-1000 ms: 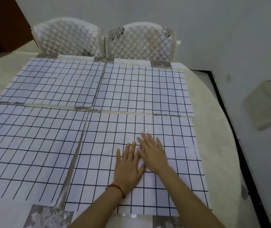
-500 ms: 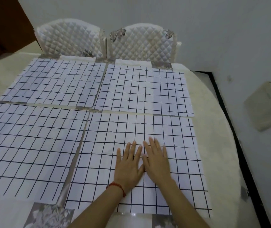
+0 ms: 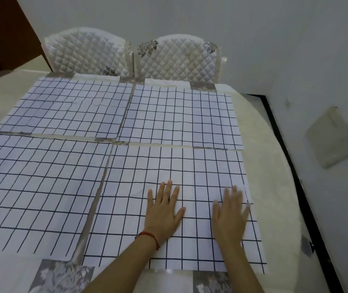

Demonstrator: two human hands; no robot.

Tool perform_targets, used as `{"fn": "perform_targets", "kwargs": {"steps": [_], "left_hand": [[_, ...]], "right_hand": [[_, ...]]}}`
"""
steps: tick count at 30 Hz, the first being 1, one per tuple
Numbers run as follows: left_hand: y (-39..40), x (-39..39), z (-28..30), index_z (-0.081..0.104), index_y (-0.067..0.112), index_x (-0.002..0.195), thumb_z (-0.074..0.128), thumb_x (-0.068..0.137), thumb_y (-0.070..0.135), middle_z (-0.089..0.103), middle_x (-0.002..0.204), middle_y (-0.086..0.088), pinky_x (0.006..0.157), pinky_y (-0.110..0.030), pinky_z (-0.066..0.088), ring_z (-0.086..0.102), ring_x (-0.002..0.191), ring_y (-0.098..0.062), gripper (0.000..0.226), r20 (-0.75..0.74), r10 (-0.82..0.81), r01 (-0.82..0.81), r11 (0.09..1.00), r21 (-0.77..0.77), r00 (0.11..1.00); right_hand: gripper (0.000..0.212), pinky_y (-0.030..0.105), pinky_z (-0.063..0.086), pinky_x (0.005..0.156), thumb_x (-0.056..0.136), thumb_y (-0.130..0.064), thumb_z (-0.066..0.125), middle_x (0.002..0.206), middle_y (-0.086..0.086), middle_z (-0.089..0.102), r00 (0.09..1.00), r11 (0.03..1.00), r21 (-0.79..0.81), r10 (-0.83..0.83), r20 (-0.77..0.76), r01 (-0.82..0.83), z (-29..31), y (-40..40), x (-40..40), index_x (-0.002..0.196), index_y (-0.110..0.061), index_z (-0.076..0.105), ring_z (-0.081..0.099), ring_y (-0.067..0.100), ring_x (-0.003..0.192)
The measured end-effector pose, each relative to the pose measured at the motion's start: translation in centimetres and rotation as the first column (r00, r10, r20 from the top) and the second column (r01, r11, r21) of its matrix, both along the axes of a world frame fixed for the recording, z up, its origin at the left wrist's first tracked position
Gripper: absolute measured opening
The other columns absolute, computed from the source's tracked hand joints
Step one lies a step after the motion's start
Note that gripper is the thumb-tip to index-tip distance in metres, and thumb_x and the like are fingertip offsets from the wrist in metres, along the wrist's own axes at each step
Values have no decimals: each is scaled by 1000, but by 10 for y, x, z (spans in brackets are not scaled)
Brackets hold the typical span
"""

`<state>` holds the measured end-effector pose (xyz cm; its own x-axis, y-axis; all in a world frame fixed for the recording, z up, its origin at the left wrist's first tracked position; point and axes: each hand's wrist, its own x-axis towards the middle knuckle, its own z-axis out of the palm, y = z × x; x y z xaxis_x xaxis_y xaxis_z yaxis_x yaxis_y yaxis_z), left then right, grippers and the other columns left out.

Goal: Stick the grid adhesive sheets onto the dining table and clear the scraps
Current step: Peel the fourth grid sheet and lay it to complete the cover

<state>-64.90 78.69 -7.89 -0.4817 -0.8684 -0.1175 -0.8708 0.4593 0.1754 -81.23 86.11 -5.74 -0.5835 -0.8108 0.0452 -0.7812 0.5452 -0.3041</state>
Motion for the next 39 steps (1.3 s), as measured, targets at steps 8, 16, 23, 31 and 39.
{"fn": "perform_targets", "kwargs": {"steps": [8,16,23,31,39], "left_hand": [[-3,8,5,4,28,146,15,88,62,3,157,0,113,-44,-17,0,146,-22,68,4,-37,37,999,19,999],[-25,70,-2,-17,28,142,-17,72,73,-23,151,6,114,-41,-16,-24,140,-14,83,-12,175,-174,984,21,985],[-26,42,17,9,16,148,-12,80,68,2,158,-6,114,-45,-9,-1,146,-27,88,-86,227,-230,972,-36,970],[-65,-31,-2,0,34,146,16,91,60,-7,158,8,114,-45,-15,-12,145,-15,63,-32,-215,215,977,6,976],[-134,19,-3,2,30,147,18,92,57,-3,159,1,116,-49,-6,-8,146,-21,64,-21,136,-136,991,-3,990]], "right_hand": [[56,37,-10,117,97,-46,20,159,-3,-5,967,955,153,256,22,-256,-18,-11,16,148,-28,4,-7,15,146],[56,37,-9,118,98,-45,20,159,-3,-5,964,953,151,262,35,-264,-15,-11,17,148,-28,3,-6,15,146],[56,35,-11,117,97,-46,20,159,-4,-6,966,956,140,257,27,-258,-13,-11,18,148,-29,3,-10,13,145],[57,35,-13,116,97,-47,19,158,-7,-9,968,959,137,251,7,-250,-19,-12,17,147,-30,0,-21,6,137],[57,33,-15,116,97,-47,19,151,-11,-19,968,960,122,250,37,-253,-22,-12,16,144,-31,-9,-23,7,137]]}}
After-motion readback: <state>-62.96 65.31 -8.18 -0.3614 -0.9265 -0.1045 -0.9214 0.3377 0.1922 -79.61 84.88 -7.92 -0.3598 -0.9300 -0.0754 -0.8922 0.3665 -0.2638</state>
